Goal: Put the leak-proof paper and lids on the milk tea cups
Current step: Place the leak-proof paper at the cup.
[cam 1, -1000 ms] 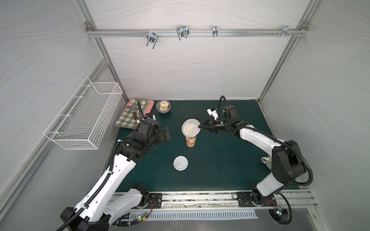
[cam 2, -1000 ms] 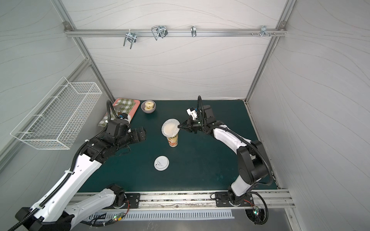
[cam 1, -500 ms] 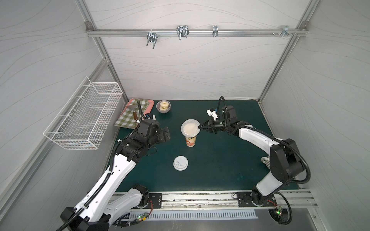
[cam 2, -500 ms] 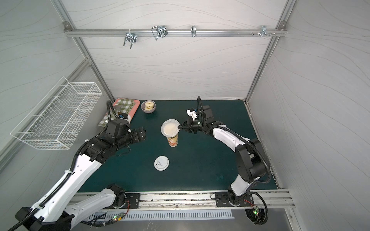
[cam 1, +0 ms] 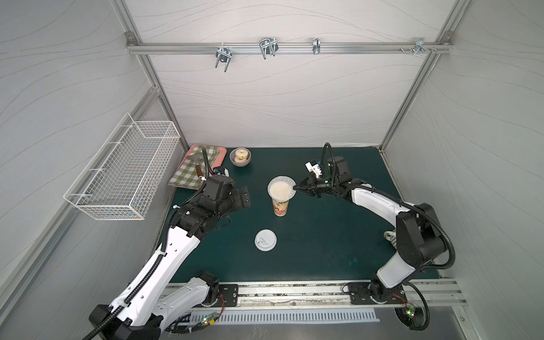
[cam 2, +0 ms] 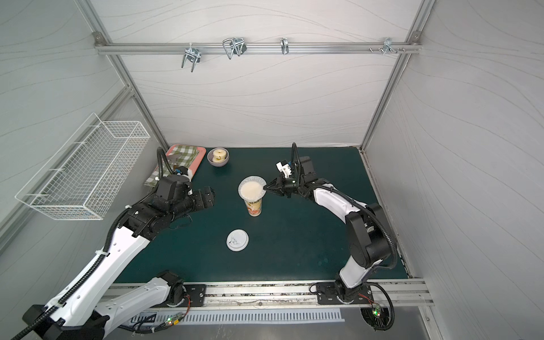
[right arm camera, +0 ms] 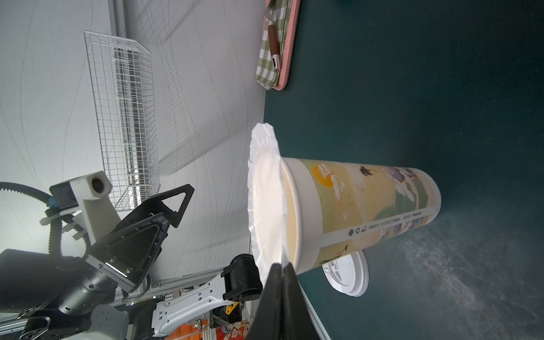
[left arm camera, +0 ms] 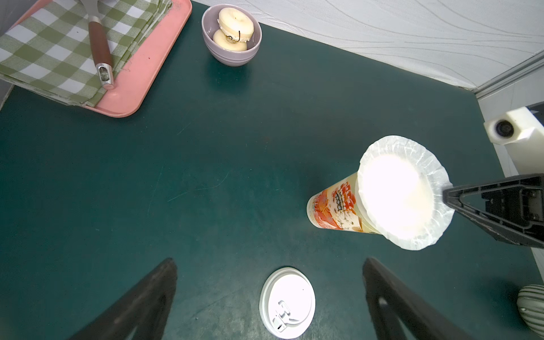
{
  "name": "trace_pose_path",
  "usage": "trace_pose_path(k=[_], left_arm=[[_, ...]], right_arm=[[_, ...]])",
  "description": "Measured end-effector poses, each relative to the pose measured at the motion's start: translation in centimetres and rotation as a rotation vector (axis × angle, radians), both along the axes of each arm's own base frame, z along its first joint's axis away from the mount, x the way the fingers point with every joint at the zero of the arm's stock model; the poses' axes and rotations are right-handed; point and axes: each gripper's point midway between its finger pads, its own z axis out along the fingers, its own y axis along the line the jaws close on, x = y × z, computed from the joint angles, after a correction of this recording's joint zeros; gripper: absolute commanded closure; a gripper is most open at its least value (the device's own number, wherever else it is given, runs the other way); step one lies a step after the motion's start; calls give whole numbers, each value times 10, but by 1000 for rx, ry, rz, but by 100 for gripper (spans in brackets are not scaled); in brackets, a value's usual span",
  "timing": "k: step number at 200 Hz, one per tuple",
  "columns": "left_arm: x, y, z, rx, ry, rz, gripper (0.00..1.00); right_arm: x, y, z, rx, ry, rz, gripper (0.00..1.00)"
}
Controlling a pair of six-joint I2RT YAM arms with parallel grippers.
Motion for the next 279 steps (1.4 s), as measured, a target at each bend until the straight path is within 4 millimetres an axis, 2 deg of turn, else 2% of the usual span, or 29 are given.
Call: trace_pose_path(k=[91,136,152,171,208,215,241,272,279], left_arm=[[0,1,0,2,-1,3,1],[0,1,0,2,-2,3,1],[0,1,1,1,-4,3,1],[-1,1,2,-1,-7,3,1],[-1,1,2,-2,-9,3,1],[-1,1,2,-2,-9,3,1],[-2,0,1,-6,-4,1,2],[-6,-5,-10,-29,33,-17,6],[-8,-7,-16,-36,49,-22,7]], right_arm=[[-3,4,-4,-4,7,11,93],[-3,4,-4,-5,4,14,87],[-3,4,-4,-5,4,14,79],[-3,4,-4,-6,2,14,74],[-3,3,-4,-11,-1,13,55],[-3,2,-4,-14,-4,10,49],[-5,-7,1,-33,-31,-1,41],[-15,-24,13,-77,-109,-27,22],[-18,-28,17,-91,-136,-34,10]])
